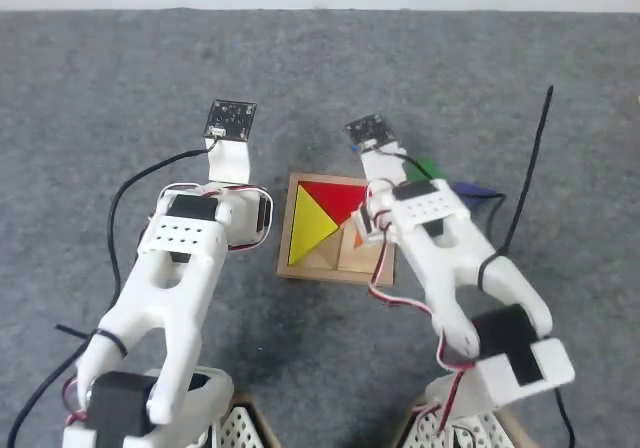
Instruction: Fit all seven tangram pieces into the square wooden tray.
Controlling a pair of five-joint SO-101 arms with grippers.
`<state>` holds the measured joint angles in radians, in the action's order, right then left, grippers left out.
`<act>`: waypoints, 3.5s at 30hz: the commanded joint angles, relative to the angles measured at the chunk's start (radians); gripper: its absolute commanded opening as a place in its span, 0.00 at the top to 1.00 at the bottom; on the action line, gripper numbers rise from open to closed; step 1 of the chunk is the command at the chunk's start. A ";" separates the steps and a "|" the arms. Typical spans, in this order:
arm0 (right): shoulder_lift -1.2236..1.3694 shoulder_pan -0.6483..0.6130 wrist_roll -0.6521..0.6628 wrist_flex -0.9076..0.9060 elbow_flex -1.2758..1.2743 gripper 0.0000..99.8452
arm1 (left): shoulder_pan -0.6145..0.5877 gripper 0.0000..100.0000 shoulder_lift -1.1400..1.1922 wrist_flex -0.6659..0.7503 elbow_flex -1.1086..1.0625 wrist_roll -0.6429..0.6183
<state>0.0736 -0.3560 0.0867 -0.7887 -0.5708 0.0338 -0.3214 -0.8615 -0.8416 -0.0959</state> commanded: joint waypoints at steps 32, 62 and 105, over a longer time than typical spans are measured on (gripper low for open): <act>-0.384 -0.240 -0.029 -0.027 -0.222 0.83 | 0.008 0.89 -0.005 0.018 -0.010 -0.005; -0.148 -0.318 -0.031 0.087 -0.181 0.83 | 0.008 0.89 -0.005 0.018 -0.010 -0.003; -0.217 -0.375 -0.057 0.064 -0.175 0.83 | 0.008 0.89 -0.005 0.017 -0.010 -0.002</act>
<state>-0.1703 -0.7211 0.0330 -0.7672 -0.7549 0.0338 -0.3214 -0.8600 -0.8569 -0.0959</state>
